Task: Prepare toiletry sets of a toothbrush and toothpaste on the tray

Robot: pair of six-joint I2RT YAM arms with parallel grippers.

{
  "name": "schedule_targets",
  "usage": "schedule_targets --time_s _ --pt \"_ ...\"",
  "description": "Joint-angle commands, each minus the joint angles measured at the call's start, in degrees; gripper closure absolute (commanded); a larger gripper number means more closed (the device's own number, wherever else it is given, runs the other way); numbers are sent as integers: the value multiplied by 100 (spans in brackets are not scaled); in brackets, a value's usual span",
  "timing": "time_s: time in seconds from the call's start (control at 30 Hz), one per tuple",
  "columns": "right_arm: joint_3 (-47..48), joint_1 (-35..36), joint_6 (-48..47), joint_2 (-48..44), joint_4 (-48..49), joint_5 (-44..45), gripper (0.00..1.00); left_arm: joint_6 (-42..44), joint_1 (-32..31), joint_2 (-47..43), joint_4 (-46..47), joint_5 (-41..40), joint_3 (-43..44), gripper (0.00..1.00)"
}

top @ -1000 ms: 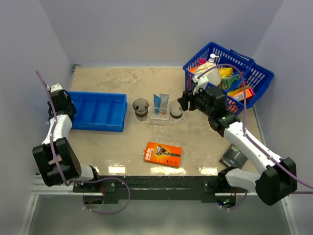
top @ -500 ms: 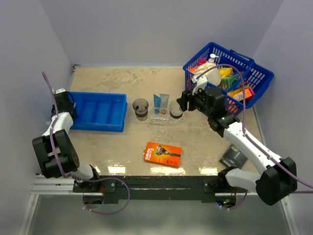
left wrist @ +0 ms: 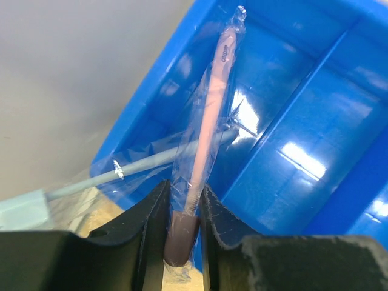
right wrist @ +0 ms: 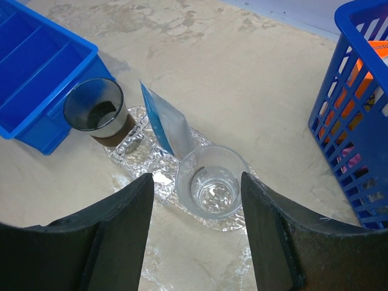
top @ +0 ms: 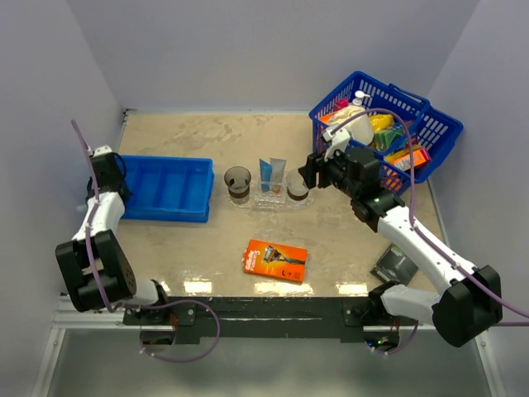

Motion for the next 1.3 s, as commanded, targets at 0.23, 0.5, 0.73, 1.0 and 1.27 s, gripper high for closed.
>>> schedule_targets --time_s 0.23,0.5,0.73,1.0,1.27 --pt "277 19 -113 -145 -205 127 37 -89 -14 -1269 160 110 341 84" --pt "575 203 -130 -339 -495 -163 38 -37 -778 -1578 -578 592 868 84" --pt "1304 1389 -588 -49 -689 241 38 -388 -929 -1718 -1289 2543 1027 84" --pt "1885 2821 -1325 452 -680 909 38 -222 -1367 -1868 -1949 3986 1185 85" --pt "2333 3578 -2196 1049 -715 1436 37 148 -2096 -1859 -2644 5039 1607 83"
